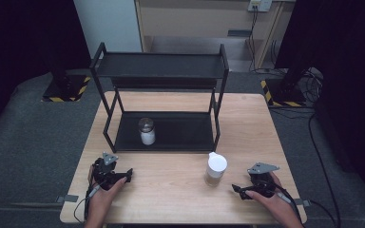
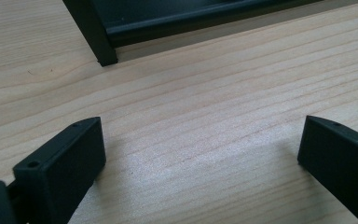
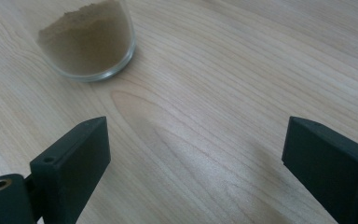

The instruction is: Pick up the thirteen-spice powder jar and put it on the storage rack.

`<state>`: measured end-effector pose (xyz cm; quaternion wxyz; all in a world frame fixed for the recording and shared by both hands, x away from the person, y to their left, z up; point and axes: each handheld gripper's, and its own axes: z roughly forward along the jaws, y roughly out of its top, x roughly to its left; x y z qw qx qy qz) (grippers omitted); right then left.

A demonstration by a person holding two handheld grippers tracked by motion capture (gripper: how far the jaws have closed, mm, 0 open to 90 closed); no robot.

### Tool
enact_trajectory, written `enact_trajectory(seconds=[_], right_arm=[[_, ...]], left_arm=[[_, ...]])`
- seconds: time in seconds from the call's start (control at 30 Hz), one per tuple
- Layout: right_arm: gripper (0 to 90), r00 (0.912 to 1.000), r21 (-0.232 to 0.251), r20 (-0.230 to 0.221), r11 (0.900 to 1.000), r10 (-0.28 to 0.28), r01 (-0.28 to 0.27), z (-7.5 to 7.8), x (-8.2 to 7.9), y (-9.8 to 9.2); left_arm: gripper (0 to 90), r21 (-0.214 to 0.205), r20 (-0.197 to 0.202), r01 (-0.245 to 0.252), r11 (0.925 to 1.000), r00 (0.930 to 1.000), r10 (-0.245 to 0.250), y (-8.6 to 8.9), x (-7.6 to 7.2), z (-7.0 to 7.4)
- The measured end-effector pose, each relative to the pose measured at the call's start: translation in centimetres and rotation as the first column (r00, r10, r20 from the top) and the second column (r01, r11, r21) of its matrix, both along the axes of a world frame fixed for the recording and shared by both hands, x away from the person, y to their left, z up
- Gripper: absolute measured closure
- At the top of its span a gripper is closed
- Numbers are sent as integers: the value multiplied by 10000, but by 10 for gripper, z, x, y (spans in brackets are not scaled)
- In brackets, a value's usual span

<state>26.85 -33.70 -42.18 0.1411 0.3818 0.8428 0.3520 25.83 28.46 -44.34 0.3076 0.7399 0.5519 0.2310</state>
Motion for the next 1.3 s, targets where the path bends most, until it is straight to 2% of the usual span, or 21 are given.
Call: enact_trajectory(seconds=[0.37, 0.77, 1.3], right_arm=[[80, 9987, 81, 151, 9987, 492, -494, 6, -1, 10], [79, 9953, 461, 242, 9944, 940, -951, 8, -2, 23], [79, 9924, 900, 750, 9905, 978, -1044, 6, -5, 47]], left_arm=[[0, -3, -4, 9, 10000, 10000, -9, 0, 0, 0], [0, -7, -5, 41, 10000, 10000, -41, 1, 0, 0], [0, -10, -10, 113, 9999, 9999, -113, 1, 0, 0]])
